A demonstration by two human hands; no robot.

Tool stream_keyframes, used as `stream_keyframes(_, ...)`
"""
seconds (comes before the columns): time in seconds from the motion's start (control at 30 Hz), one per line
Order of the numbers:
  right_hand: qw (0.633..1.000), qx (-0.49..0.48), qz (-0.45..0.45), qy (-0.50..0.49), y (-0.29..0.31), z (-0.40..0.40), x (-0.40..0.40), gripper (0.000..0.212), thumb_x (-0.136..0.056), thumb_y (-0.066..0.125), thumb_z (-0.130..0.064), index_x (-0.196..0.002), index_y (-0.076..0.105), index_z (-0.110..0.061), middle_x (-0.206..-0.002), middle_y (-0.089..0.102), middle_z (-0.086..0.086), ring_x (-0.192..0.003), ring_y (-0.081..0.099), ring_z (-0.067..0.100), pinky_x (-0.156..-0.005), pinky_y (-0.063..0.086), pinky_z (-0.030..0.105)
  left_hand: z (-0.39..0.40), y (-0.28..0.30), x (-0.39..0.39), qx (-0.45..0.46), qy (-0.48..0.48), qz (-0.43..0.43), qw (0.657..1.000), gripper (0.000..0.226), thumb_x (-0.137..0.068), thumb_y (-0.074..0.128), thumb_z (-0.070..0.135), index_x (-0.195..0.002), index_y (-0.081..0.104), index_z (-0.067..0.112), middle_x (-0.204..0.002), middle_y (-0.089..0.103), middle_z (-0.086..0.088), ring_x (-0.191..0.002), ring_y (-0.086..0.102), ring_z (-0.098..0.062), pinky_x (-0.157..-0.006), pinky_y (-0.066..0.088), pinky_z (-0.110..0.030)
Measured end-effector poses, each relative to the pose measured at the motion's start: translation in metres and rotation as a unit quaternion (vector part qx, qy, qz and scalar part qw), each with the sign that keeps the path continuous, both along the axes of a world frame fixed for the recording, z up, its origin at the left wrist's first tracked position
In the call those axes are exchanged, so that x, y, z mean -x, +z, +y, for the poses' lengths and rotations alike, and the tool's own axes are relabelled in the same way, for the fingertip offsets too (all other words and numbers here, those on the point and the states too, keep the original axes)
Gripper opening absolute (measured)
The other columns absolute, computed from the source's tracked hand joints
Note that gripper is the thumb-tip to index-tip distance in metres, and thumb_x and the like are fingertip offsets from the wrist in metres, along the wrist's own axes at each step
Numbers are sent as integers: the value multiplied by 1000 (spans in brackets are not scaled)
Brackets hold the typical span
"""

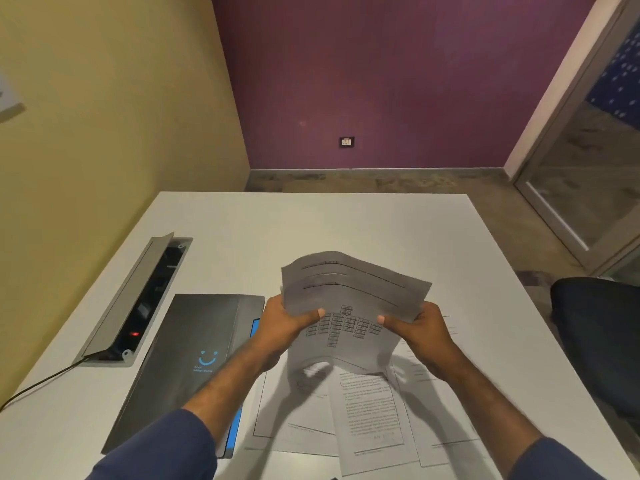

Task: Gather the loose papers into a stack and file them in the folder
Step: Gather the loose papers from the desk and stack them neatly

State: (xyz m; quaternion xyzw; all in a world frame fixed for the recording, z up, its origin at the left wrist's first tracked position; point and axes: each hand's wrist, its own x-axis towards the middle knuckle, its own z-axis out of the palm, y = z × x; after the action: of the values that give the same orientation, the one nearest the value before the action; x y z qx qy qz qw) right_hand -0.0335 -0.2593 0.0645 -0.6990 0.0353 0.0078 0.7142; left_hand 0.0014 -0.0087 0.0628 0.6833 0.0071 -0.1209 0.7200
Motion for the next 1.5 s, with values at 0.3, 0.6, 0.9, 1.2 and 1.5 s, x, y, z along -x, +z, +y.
stream_keyframes(0.3,995,5,-85,-44,6,12,-1,27,-81,75,-6,-92,76,-30,-91,78,-7,-87,73,9,-71,55,17,6,8,5,56,16,-56,997,45,-69,85,15,-111,72,19,-110,76,-8,-104,72,-24,-85,59,-33)
stream_keyframes(0.6,998,49,-5,-33,-11,14,-11,31,-79,77,-8,-102,71,-28,-96,77,-5,-96,71,16,-76,58,23,-4,-1,-1,-3,47,-10,999,36,-76,82,6,-108,71,19,-103,78,-6,-100,73,-26,-87,59,-42)
stream_keyframes(0.9,996,44,37,-68,-27,11,1,16,-86,70,-14,-101,69,-21,-96,76,3,-91,71,19,-76,59,32,-4,-19,13,2,22,-8,1000,44,-69,87,27,-110,72,23,-106,77,-3,-102,72,-22,-83,59,-34)
stream_keyframes(1.2,993,72,70,-58,-65,14,26,18,-91,63,-10,-109,68,-15,-98,73,-3,-86,70,5,-68,56,15,-11,-58,38,-72,51,23,996,18,-85,76,21,-96,72,35,-92,79,10,-91,72,-10,-70,58,-20)
stream_keyframes(1.5,994,97,45,-32,-51,-11,19,25,-90,64,-6,-108,68,-23,-103,74,-10,-93,72,5,-77,57,21,-28,-52,26,-88,88,8,992,3,-88,73,25,-86,74,27,-77,78,13,-71,74,-3,-55,52,-11)
